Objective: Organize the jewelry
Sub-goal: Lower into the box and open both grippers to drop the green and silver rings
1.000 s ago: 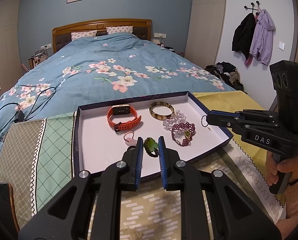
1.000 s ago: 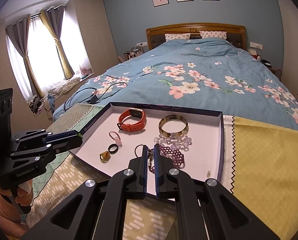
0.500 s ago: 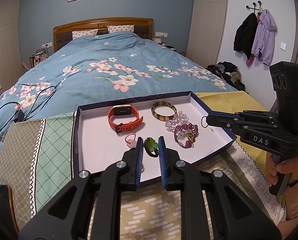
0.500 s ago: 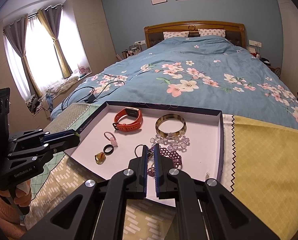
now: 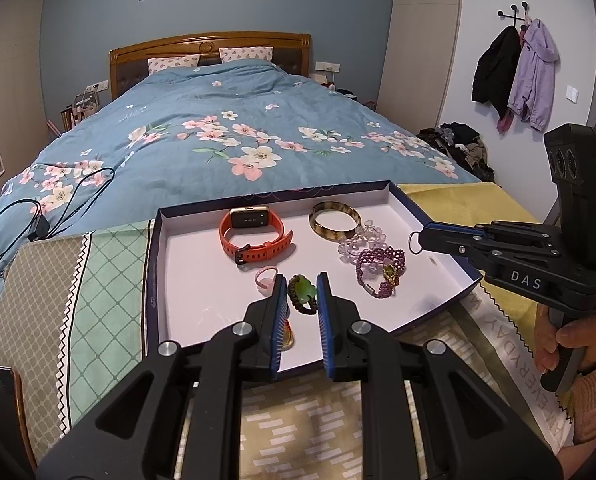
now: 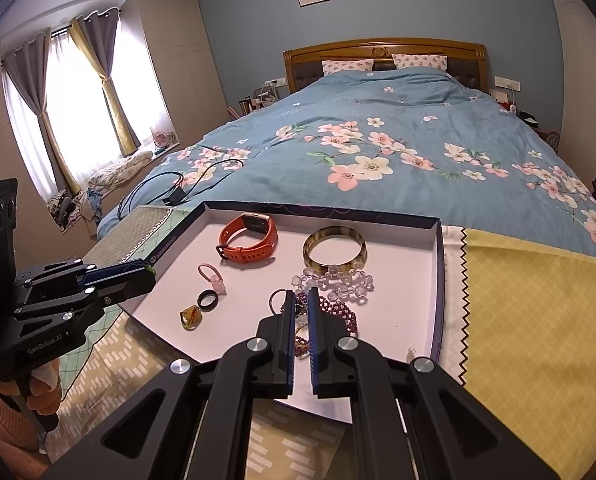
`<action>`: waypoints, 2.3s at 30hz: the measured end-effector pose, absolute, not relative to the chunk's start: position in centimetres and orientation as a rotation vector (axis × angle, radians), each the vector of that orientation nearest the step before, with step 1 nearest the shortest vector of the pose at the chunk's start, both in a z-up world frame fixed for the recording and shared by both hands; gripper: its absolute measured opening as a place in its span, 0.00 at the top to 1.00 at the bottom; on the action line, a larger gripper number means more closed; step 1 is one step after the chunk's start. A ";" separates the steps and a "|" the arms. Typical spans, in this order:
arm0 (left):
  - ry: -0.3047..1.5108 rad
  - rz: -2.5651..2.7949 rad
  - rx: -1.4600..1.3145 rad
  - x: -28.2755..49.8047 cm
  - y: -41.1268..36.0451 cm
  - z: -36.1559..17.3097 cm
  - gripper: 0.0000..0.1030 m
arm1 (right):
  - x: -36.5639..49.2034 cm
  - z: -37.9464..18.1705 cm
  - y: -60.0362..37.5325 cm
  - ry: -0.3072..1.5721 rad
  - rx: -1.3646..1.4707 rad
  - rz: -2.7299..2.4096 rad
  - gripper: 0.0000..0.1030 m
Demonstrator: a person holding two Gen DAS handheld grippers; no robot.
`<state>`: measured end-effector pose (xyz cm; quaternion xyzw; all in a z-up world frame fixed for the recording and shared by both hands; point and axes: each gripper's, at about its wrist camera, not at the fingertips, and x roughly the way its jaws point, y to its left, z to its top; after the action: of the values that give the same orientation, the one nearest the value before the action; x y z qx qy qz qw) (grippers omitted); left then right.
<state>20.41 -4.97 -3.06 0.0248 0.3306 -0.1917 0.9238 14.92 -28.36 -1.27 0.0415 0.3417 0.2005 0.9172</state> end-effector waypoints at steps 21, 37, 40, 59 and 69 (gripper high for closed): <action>0.722 -0.371 0.041 22.2 -5.1 -4.3 0.85 | 16.5 -2.0 -28.1 0.741 0.079 0.393 0.96; 0.740 -0.353 0.034 23.1 -5.2 -4.8 0.85 | 17.6 -2.4 -28.0 0.761 0.080 0.382 0.96; 0.746 -0.349 0.033 23.4 -5.1 -5.0 0.85 | 17.9 -2.4 -27.8 0.766 0.072 0.379 0.96; 0.789 -0.323 0.020 25.3 -5.4 -6.3 0.85 | 20.3 -3.7 -27.2 0.813 0.057 0.340 0.96; 0.808 -0.317 0.011 25.9 -5.3 -7.0 0.85 | 21.2 -4.6 -27.1 0.841 0.069 0.326 0.95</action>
<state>25.86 -5.35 -6.99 0.0053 0.3915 -0.1535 0.9073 21.16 -27.05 -4.57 0.0335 0.4062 0.1577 0.8994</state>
